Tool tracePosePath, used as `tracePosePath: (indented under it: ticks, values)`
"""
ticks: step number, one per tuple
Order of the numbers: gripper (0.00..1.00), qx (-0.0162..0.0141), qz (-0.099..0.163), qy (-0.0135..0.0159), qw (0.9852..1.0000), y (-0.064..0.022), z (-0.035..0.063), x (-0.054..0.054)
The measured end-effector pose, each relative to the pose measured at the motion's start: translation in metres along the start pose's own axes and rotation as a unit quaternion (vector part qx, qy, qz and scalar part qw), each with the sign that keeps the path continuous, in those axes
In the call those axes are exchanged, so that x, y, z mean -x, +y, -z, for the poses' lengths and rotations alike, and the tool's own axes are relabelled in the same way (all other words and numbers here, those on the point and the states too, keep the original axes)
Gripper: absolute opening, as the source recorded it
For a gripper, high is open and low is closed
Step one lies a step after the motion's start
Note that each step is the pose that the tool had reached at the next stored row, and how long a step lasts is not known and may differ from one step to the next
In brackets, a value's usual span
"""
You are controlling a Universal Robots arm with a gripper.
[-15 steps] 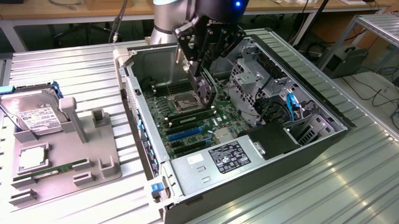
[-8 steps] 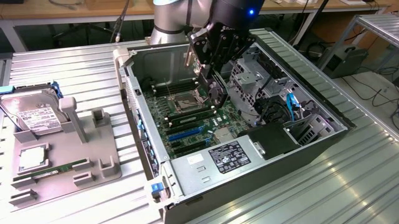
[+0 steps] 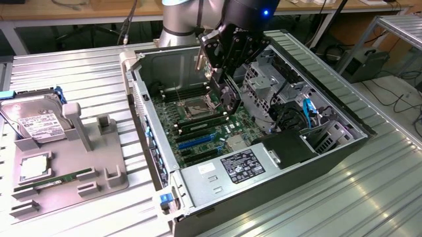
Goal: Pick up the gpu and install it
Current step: 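Insert the gpu into the slot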
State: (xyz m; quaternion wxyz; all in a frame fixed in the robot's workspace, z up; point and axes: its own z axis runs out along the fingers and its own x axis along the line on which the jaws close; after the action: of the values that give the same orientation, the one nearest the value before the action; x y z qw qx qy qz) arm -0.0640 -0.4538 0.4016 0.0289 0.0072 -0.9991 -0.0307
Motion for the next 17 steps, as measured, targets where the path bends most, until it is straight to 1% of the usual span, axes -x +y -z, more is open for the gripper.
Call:
tracePosePath:
  ticks: [9, 10, 11, 12, 14, 17]
  values:
    - [0.26, 0.0000, 0.000, 0.0000, 1.0000, 0.0000, 0.0000, 0.0000]
    - [0.26, 0.0000, 0.002, -0.0008, 1.0000, 0.0000, -0.0001, 0.0000]
    - [0.26, -0.0008, 0.016, -0.0032, 0.9999, 0.0000, -0.0001, 0.0001]
    - [0.26, -0.0018, 0.032, -0.0050, 0.9995, 0.0000, 0.0000, 0.0000]
    - [0.26, -0.0031, 0.056, -0.0077, 0.9984, 0.0000, 0.0000, 0.0000]
    - [0.26, -0.0044, 0.079, -0.0104, 0.9968, 0.0000, 0.0000, 0.0000]
